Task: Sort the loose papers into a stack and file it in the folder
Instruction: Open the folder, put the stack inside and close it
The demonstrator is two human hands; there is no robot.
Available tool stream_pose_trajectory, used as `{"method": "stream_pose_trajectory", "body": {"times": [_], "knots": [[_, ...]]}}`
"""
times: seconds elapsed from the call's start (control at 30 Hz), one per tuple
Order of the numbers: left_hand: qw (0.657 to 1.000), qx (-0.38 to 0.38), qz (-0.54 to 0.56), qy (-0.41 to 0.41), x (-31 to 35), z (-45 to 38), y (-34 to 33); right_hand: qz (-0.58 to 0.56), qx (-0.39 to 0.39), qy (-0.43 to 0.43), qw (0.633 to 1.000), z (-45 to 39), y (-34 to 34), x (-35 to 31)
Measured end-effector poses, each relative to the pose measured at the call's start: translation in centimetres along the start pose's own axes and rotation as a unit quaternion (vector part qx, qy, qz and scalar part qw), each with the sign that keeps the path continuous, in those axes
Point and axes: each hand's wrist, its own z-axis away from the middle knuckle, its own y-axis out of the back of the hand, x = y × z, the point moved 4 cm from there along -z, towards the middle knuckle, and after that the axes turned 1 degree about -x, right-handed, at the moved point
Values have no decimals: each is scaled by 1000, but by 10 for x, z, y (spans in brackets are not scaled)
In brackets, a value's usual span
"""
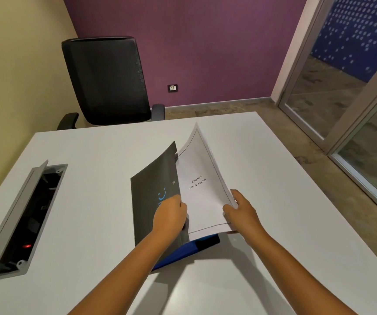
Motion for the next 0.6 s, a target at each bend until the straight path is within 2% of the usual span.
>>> {"method": "stream_pose_trajectory", "body": {"times": [0.3, 0.4, 0.47, 0.6], "knots": [[998, -19, 45, -37, 20, 18, -12, 49, -76, 0, 996, -1, -48, 6], [997, -23, 56, -39, 23, 18, -10, 92, -137, 2, 986, 3, -67, 13], [998, -26, 43, -34, 21, 18, -9, 89, -170, -27, 981, 1, -72, 15], [998, -42, 23, -46, 19, 25, -11, 16, -129, -84, 988, -13, -60, 8]]}}
